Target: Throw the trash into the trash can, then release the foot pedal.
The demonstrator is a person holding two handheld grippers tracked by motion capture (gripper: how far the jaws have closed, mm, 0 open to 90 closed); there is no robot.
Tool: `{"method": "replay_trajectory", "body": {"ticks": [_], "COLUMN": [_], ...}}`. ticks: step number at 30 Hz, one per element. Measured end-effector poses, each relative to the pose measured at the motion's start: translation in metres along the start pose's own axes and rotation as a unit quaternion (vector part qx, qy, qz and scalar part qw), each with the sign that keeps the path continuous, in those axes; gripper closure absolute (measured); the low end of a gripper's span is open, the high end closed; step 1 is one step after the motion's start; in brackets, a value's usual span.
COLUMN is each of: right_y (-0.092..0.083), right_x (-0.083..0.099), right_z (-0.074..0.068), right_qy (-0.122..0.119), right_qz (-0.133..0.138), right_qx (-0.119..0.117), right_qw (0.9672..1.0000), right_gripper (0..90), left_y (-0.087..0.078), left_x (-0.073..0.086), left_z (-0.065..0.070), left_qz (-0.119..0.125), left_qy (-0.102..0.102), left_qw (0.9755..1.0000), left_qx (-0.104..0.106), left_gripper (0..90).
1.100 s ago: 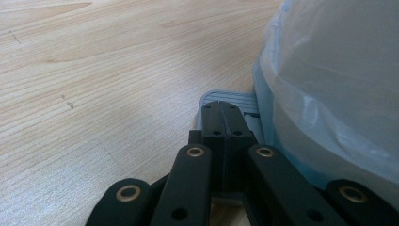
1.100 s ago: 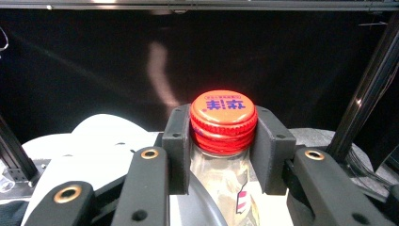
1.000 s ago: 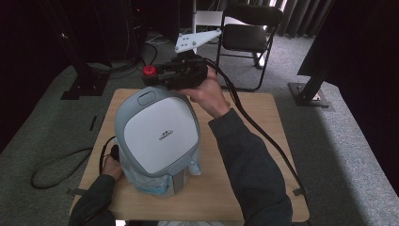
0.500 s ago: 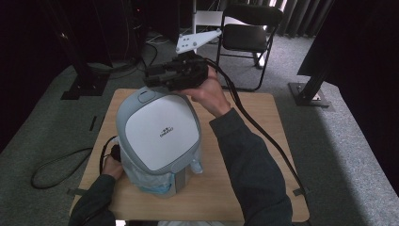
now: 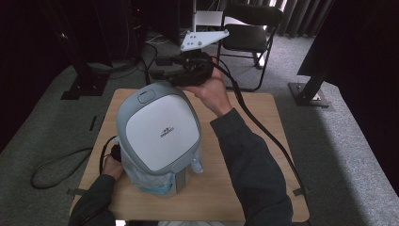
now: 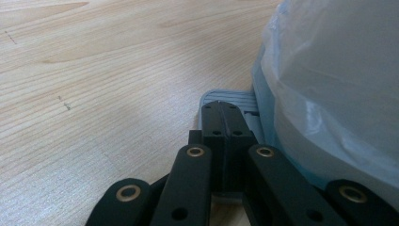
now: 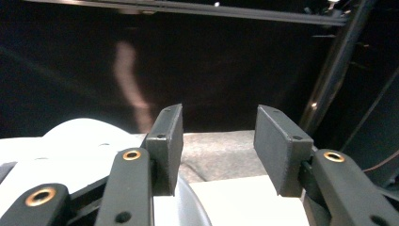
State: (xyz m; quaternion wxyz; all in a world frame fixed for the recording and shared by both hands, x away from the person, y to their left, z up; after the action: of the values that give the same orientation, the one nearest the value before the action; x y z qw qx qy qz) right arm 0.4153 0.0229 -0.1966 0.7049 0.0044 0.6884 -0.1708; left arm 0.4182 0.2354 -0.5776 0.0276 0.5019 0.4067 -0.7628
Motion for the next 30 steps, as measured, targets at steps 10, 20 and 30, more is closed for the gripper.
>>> {"method": "replay_trajectory", "body": {"ticks": [10, 20, 30], "right_y": [-0.009, -0.018, -0.032], "right_x": [0.006, 0.008, 0.031], "right_z": [0.013, 0.013, 0.036], "right_qy": [0.011, -0.009, 0.019], "right_qz": [0.015, 0.027, 0.031], "right_qx": [0.037, 0.089, 0.134], "right_qw": [0.9992, 0.9956, 0.9903], "right_gripper": [49.0, 46.8, 45.3], "left_y": [0.000, 0.000, 0.000], "left_x": [0.000, 0.000, 0.000], "left_z": [0.000, 0.000, 0.000], "left_qz": [0.000, 0.000, 0.001], "left_qy": [-0.001, 0.000, 0.001], "left_qw": [1.0000, 1.0000, 1.0000], "left_qx": [0.000, 0.000, -0.001], "left_gripper": [90.0, 90.0, 90.0]}}
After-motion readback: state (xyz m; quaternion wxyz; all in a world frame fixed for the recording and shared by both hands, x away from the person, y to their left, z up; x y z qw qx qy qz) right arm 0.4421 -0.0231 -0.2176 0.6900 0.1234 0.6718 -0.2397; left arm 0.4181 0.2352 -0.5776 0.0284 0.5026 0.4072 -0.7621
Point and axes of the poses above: each handheld gripper's, and its own axes: y roughly forward along the jaws, x roughly out of its underside, z roughly to its right, the point moved 6 cm from there along y, roughly forward along the jaws, and after that the axes turned 3 degrees about y, right-handed, at the moved point
